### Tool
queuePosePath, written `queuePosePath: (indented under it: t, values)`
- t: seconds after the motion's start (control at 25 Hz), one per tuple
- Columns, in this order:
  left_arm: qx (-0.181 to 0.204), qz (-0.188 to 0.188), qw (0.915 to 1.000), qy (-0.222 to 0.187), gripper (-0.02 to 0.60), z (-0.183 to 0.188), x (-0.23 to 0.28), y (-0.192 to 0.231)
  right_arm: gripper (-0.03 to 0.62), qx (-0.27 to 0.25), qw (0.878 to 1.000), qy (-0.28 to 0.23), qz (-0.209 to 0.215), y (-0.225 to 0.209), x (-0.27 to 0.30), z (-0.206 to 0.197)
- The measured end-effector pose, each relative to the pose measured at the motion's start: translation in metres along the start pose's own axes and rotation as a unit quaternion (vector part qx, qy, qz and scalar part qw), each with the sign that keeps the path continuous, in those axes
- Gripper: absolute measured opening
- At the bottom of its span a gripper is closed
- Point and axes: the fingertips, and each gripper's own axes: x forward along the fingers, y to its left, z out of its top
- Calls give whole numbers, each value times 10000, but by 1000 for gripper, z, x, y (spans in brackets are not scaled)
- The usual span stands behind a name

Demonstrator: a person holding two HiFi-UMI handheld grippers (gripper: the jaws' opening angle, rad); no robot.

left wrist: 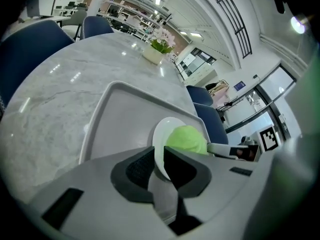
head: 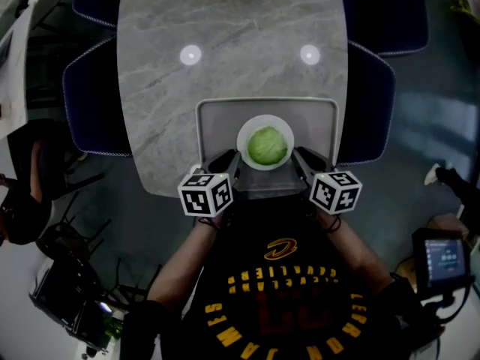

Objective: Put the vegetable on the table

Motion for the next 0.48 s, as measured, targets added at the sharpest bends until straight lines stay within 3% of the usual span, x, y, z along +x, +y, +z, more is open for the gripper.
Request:
queuePosePath:
  t: [0.48]
  values:
    - [-132,0,9993,349,46,-3,19,6,63,203,9995,249,-63,-12,20,0]
